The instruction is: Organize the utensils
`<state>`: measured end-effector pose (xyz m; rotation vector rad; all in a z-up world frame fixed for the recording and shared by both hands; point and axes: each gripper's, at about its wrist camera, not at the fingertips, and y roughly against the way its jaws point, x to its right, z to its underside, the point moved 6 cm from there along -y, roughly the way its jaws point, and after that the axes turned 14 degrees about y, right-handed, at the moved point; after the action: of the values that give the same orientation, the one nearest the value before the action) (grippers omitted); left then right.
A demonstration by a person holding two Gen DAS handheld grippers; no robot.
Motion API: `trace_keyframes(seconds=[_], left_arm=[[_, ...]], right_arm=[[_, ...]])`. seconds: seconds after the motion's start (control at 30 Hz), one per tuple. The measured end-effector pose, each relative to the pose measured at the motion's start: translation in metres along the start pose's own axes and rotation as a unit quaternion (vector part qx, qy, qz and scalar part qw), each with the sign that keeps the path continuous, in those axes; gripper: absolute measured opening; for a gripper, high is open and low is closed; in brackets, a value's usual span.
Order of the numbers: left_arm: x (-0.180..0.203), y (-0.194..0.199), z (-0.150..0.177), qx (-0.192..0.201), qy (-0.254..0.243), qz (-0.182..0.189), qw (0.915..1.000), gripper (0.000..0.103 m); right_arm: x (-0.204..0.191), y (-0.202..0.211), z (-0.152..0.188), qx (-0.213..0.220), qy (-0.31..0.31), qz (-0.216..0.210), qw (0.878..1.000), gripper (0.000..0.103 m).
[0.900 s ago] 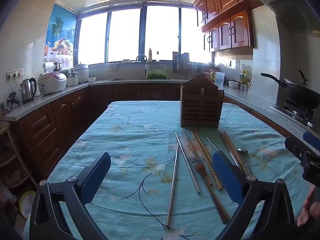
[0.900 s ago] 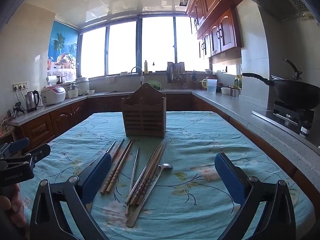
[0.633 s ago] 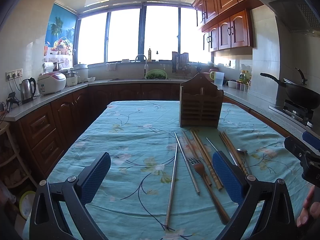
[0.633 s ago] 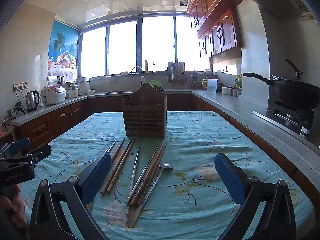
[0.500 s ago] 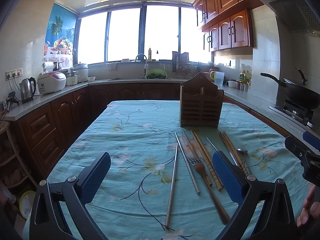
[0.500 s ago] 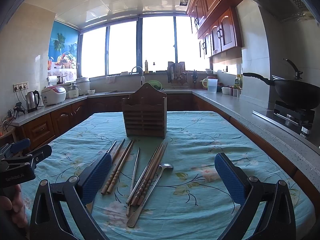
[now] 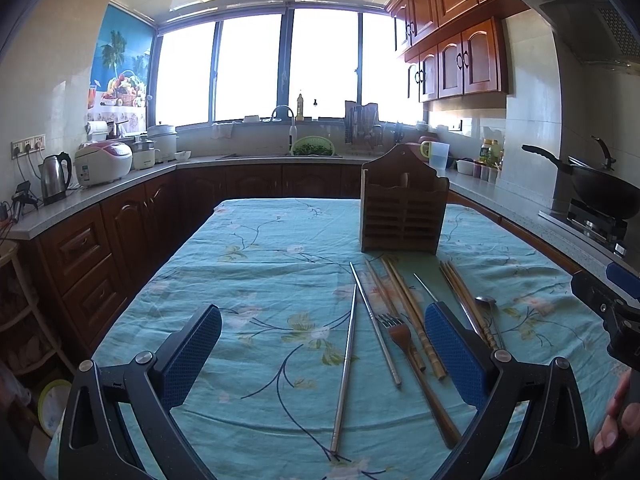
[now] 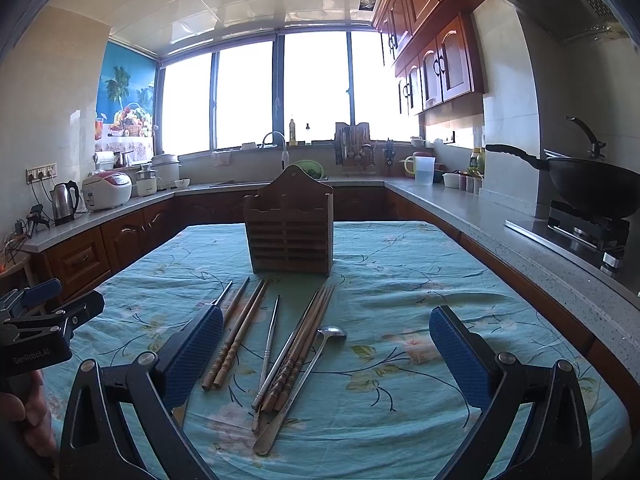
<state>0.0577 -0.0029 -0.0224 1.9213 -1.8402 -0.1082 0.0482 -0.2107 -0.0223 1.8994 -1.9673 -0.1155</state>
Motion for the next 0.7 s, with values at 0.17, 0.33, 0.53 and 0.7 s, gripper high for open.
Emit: trace_keyframes(seconds=[0.17,0.33,0.53,0.7], left_arm=[[-0.001,-0.002,0.001,-0.007,0.002,0.004,1.0,0.102],[-0.003,-0.008,0.0,-0.025,0.01,0.01,0.9996,0.102],[-0.004,-0.023,-0.01,-0.071,0.038,0.03,0.9963,0.102],[0.002,-0.044,-0.016,-0.13,0.041,0.059,0.9888,0.096]], right_arm=[[0.002,-0.001,0.001,0.0,-0.005,-0.001,1.0,0.103],[0.006,-0.004,0.003,-0.003,-0.01,-0.004,1.0,0.103],[0.009,-0.015,0.0,-0.02,-0.014,-0.023,0.999,0.103],[0.018,-0.031,0.002,-0.032,-0.044,-0.054,0.997,0.102]])
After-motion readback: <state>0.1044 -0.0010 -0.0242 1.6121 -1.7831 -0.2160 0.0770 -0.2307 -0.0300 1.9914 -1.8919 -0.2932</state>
